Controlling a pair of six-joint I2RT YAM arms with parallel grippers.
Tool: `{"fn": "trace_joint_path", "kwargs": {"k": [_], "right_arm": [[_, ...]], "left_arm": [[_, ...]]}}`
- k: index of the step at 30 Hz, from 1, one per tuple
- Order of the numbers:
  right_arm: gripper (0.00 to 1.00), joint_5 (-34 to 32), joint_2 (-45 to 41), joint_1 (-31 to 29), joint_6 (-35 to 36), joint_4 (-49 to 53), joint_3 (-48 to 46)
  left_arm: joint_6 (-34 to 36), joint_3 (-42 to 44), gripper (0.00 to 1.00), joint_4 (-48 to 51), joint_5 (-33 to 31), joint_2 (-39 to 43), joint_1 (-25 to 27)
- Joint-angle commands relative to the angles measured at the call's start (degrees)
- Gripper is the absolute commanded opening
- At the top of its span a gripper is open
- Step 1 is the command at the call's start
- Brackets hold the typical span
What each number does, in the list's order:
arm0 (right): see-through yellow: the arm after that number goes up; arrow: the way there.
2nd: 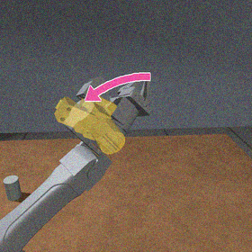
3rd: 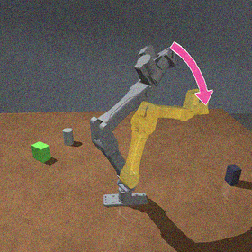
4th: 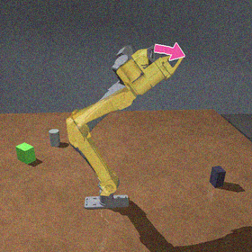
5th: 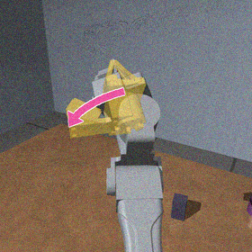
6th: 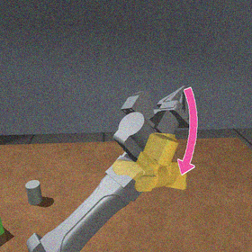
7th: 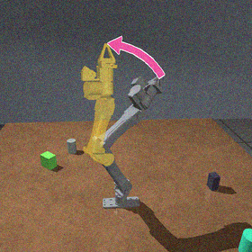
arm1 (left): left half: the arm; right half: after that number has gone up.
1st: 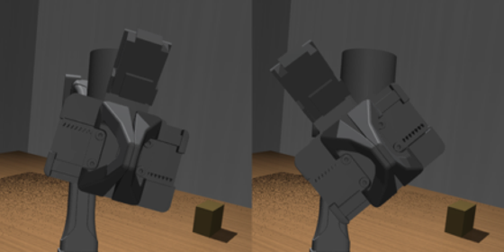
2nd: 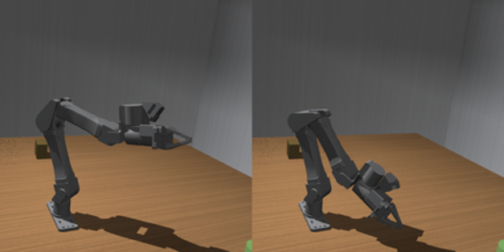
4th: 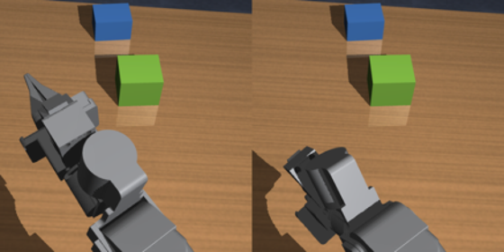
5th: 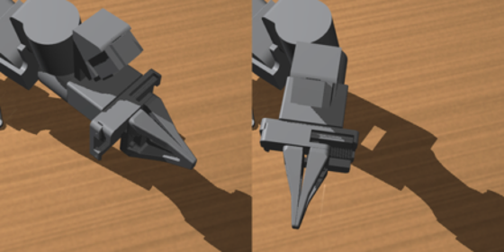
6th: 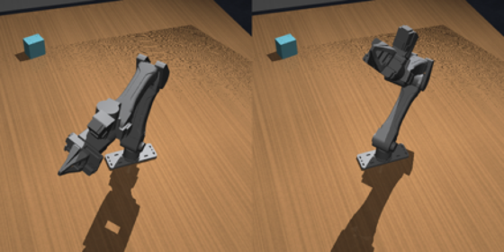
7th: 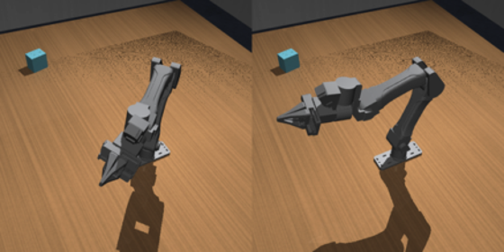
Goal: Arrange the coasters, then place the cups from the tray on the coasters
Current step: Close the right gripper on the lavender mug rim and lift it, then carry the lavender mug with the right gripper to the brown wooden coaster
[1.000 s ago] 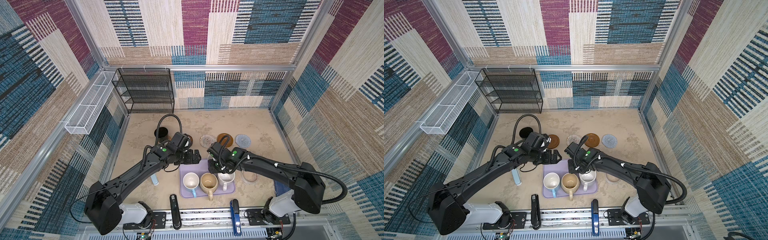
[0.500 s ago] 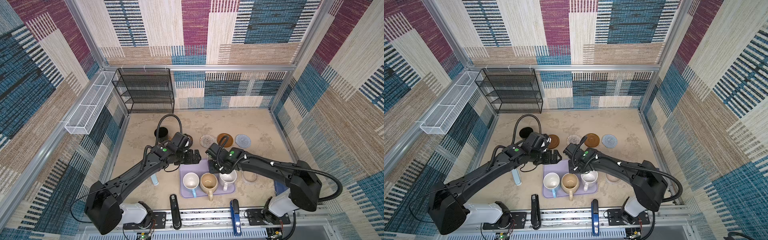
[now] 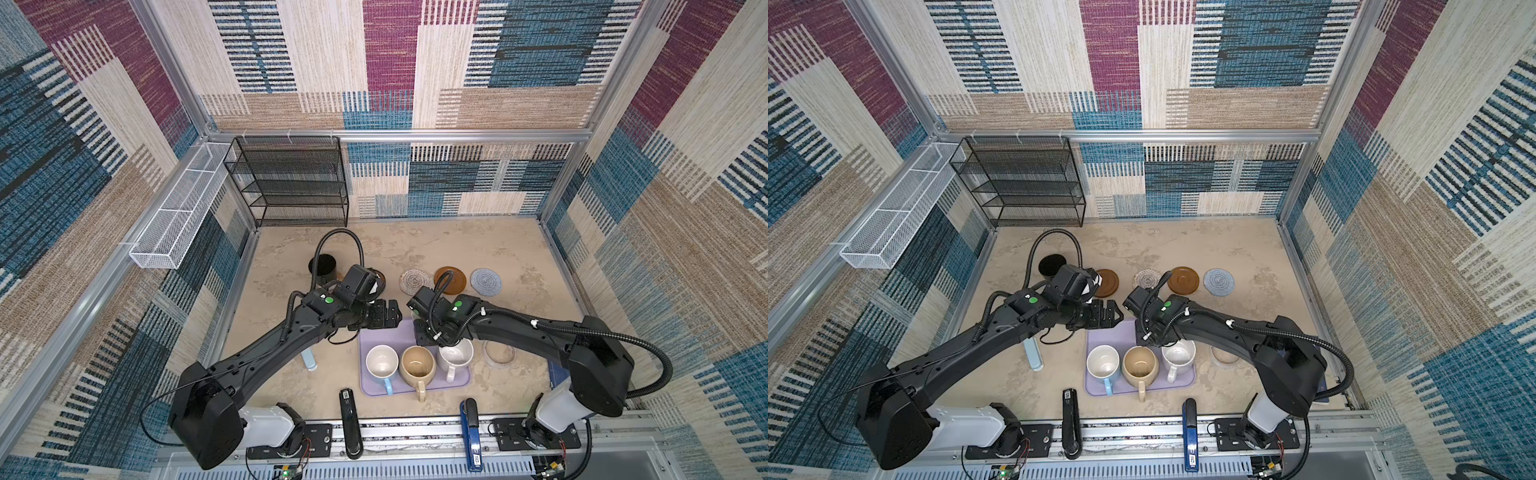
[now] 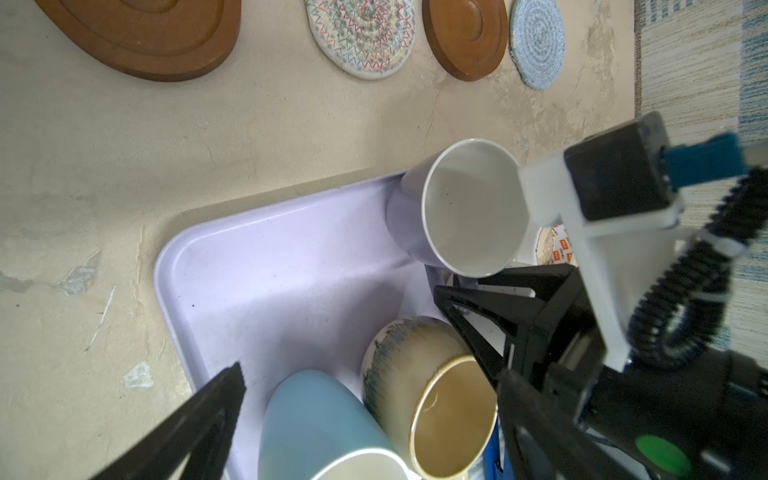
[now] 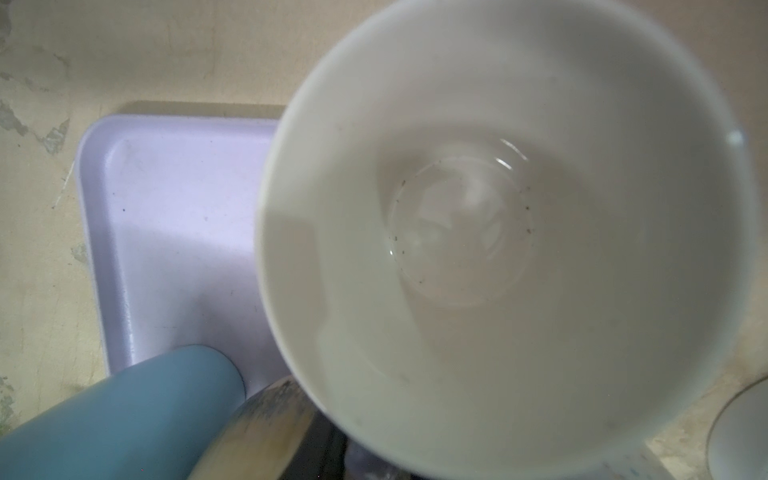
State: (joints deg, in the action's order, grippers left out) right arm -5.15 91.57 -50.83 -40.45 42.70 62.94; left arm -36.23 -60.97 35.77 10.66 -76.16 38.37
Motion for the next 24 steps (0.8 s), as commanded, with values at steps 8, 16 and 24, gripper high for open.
{"fn": "trace_joint_path", "kwargs": {"k": [8,16,24], "right_arm": [[0.17,-5.9,1.1,0.3,1.7,-4.9,1.0],[0.05,-6.4,0.1,0.4,2.6,-7.3,0.3],[0.0,-6.2,-3.7,0.3,3.2,-8.4,0.7]], "left_arm": [[-0.4,0.0,0.98,-0.5,-1.4,0.3,-0.1],[-0.7,0.4,0.97,-1.0,-1.7,1.1,-0.1],[-1.4,0.8,0.97,-3.1,-2.0,1.3,-0.1]]}}
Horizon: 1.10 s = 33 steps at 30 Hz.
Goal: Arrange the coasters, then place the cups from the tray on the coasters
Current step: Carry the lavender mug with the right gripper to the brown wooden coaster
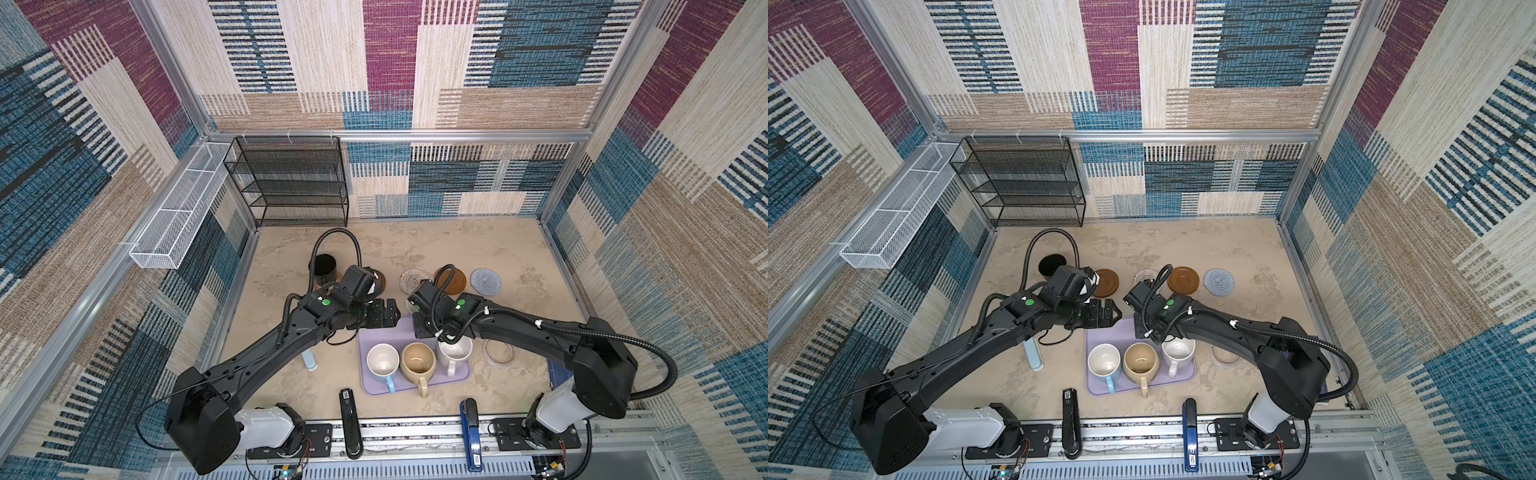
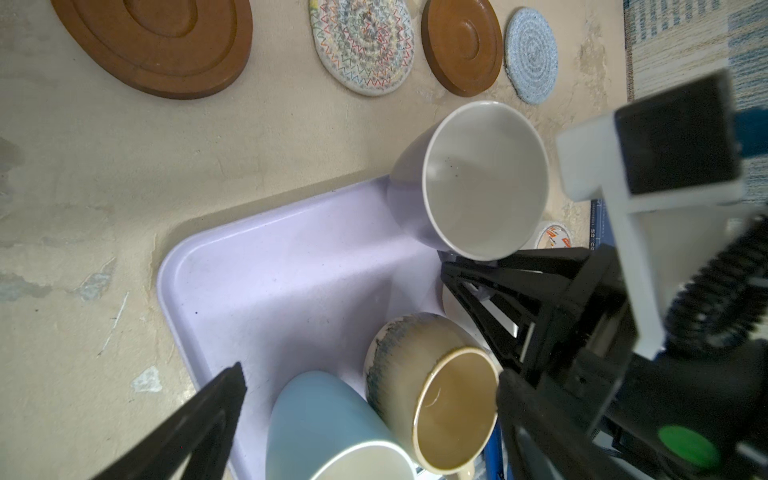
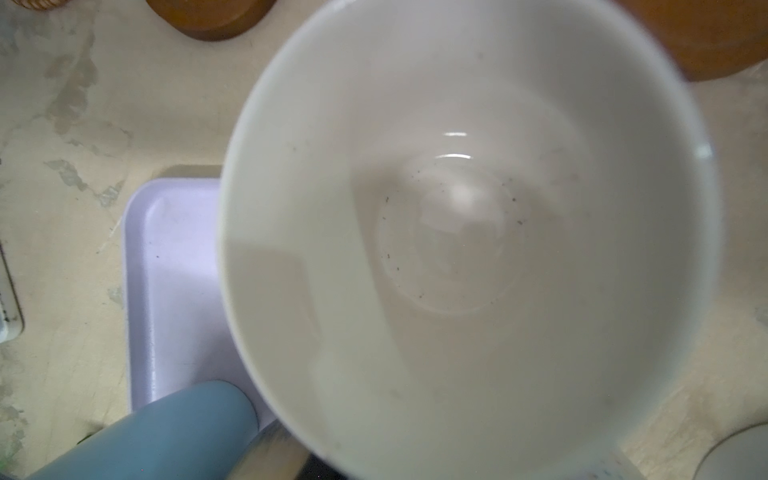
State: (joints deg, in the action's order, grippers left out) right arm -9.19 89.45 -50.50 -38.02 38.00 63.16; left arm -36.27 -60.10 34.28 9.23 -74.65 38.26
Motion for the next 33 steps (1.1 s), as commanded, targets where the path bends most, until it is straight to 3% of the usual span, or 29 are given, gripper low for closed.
{"fn": "trace_joint_path", "kwargs": {"k": [1,15,27,33], "right_arm": [[0.0,-2.3,-2.3,0.0,1.0,-4.1,0.3],[0.0,2.0,-10.0,0.0,4.6,-15.1,-3.2],[0.0,5.4,-2.3,2.0,8.0,-16.7,6.3],[0.0,7.5,1.8,3.0,8.9,-17.6,10.9]], "left_arm": [[-1.4,-0.1,0.97,-1.9,-0.4,-0.2,-0.1],[-1.7,1.2,1.0,-5.8,0.0,6.4,-2.0],[-1.3,-0.5,1.0,-3.8,7.1,11.2,-11.6],[1.8,-3.5,1.0,1.5,7.6,12.7,-14.6]]}}
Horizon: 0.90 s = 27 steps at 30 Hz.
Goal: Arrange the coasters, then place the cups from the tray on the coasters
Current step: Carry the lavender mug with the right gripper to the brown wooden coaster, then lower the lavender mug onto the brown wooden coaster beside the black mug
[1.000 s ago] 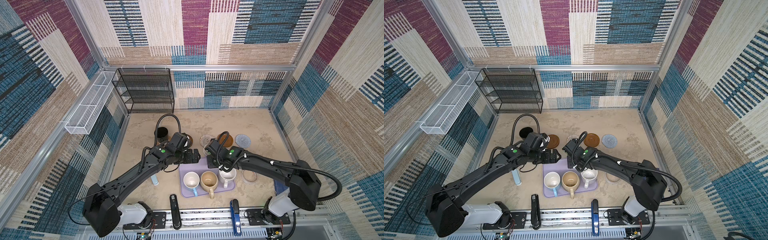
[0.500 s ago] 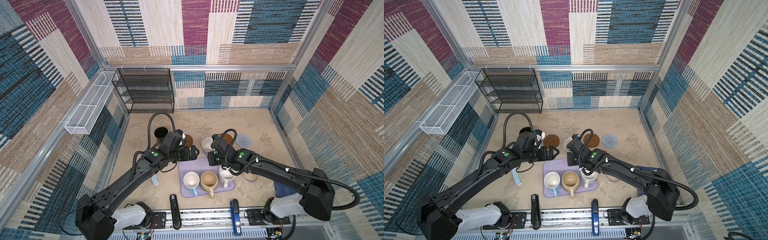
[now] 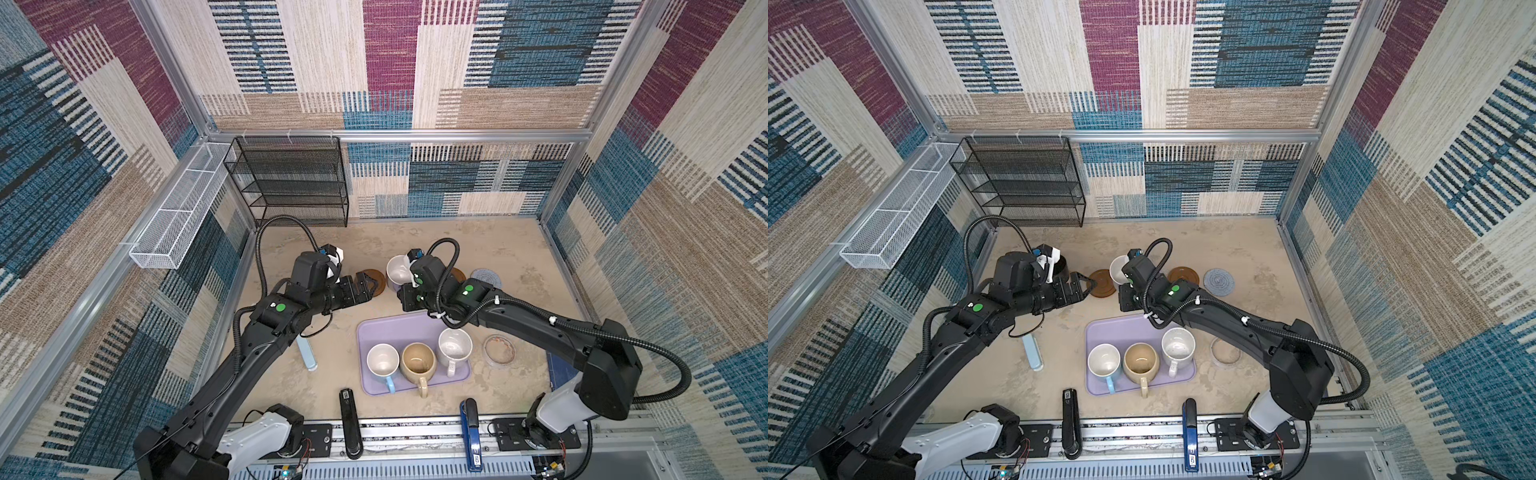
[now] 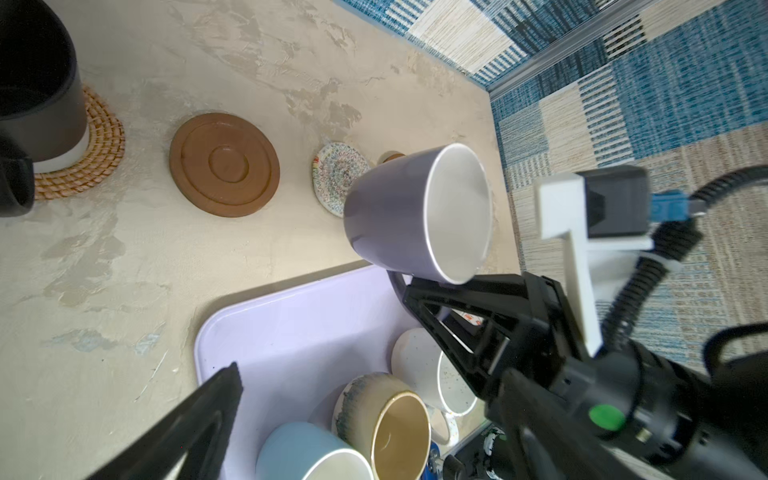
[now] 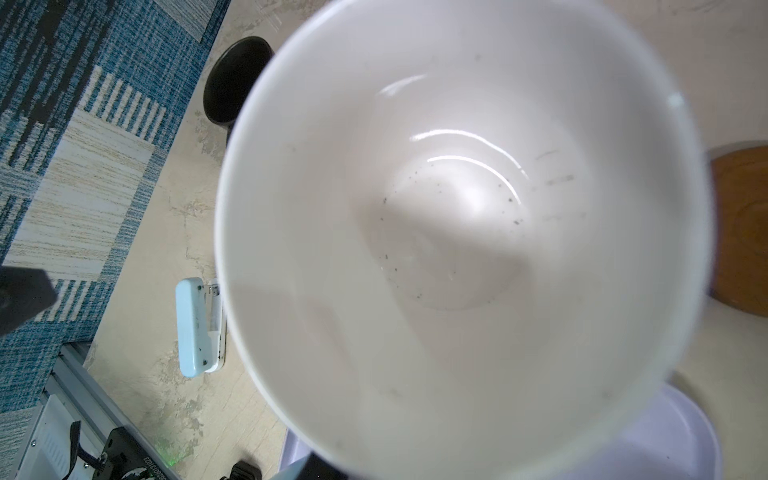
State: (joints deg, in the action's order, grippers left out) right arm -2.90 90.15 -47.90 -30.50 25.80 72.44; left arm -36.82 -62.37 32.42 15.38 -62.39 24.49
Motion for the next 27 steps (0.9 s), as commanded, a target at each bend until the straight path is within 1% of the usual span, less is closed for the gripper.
{"fn": "trace_joint_path", "kwargs": {"k": [1,7,10,13,15,18,27], "right_arm": [[0.0,1.7,1.9,0.7,1.6,-5.5,2.5],[0.0,2.8,7.5,2.0,2.8,-4.4,8.7],[0.0,2.4,10.1,2.4,3.3,-5.2,11.0],[0.0,-0.6,14.2,2.6,4.1,-5.8,13.4],[0.0,-1.2,16.9,2.9,4.2,-5.6,15.4],[0.0,-1.3,18.9,3.1,4.1,-6.8,17.0],[0.0,2.6,25.4,4.4,2.5,-7.5,22.5]], "left_arm": [[2.8,-1.8,1.0,4.2,1.8,0.4,-1.3],[5.2,-3.2,1.0,7.1,-0.2,0.0,-3.2],[5.4,-2.7,1.0,6.1,1.0,-0.3,-4.7],[7.4,-3.2,1.0,7.1,-4.9,-1.4,-4.9],[7.9,-3.4,1.0,7.5,-5.8,-2.6,-5.4],[7.2,-2.4,1.0,5.3,-3.9,-2.9,-5.8],[4.3,2.0,1.0,-0.6,3.1,-2.7,-9.4]]}}
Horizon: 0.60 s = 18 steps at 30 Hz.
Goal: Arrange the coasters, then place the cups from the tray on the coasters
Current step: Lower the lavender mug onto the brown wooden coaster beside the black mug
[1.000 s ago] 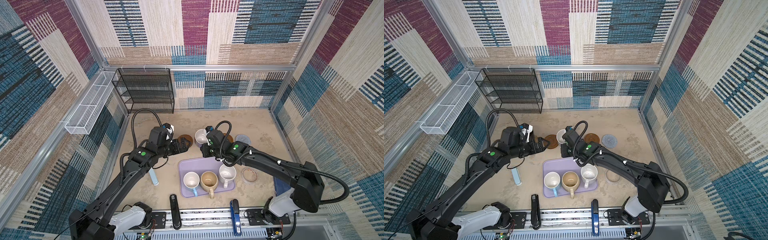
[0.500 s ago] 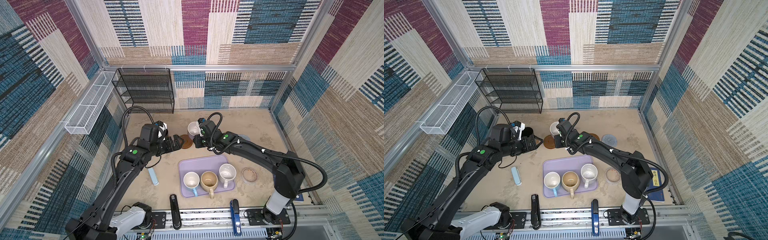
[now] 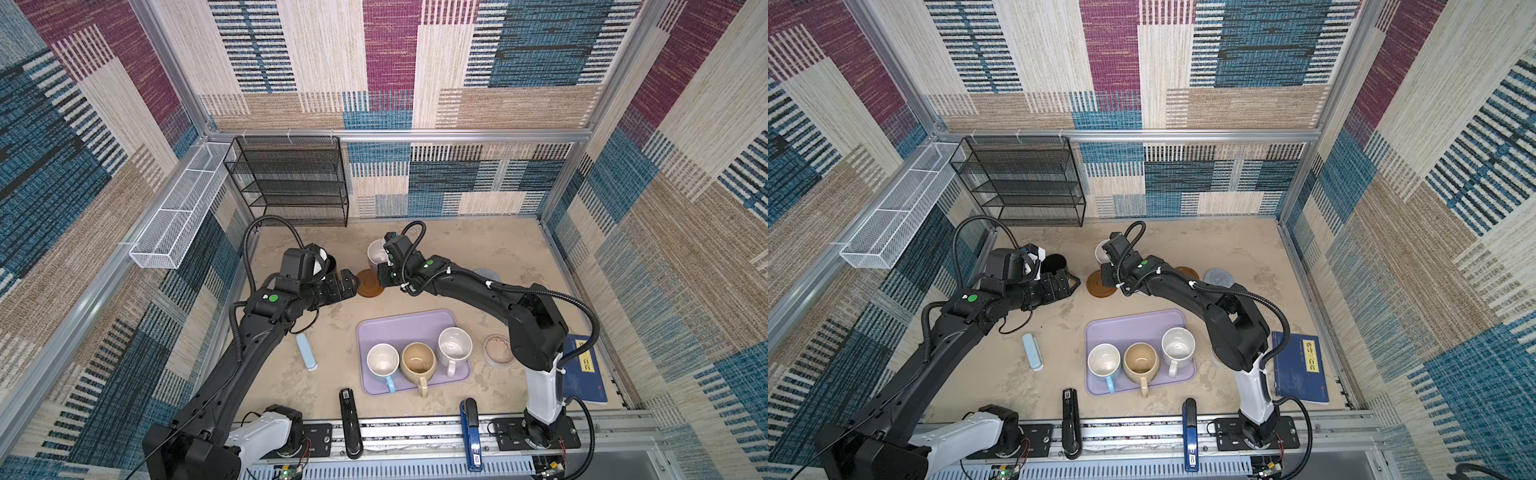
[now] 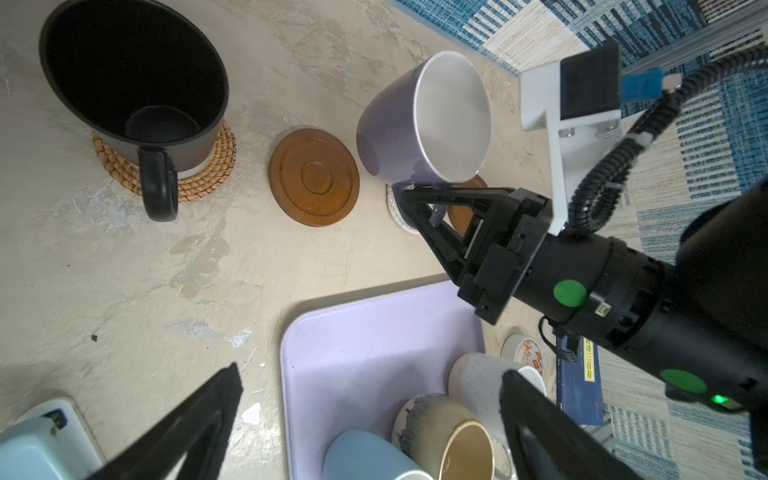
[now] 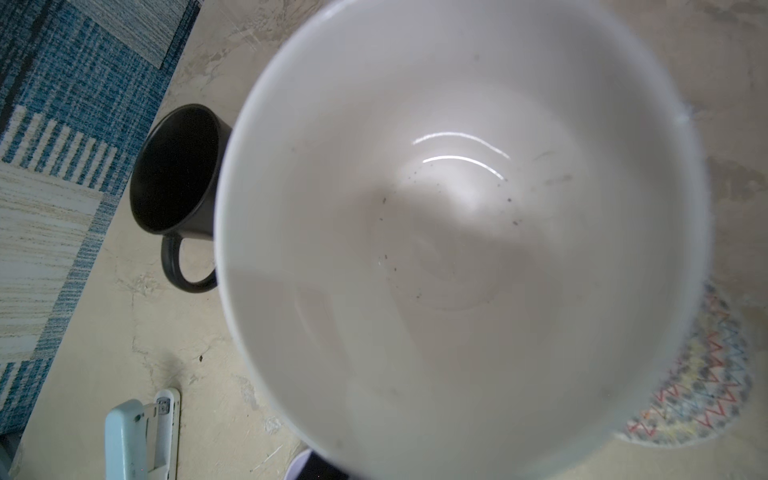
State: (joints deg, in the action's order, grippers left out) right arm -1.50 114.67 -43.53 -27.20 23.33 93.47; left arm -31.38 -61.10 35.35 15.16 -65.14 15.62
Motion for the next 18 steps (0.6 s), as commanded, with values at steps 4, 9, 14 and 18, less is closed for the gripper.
{"fn": "trace_joint_path", "kwargs": {"k": [4,9,14,18], "right_arm": [[0.0,2.1,3.9,0.0,-0.9,-4.7,4.4],[0.0,2.5,8.3,0.0,-1.1,-2.4,9.7],[0.0,2.1,11.9,-0.4,-2.0,1.5,14.0],[0.0,2.3,11.8,-1.0,-2.4,3.4,13.9]], "left_arm": [[-2.0,2.4,1.0,-4.8,4.1,0.0,-0.8],[-2.5,2.9,1.0,-4.7,3.0,-1.1,-0.7],[-1.7,2.1,1.0,-3.4,2.1,-2.1,-1.0],[-1.7,2.1,1.0,-3.4,2.8,-2.1,-1.1]]}}
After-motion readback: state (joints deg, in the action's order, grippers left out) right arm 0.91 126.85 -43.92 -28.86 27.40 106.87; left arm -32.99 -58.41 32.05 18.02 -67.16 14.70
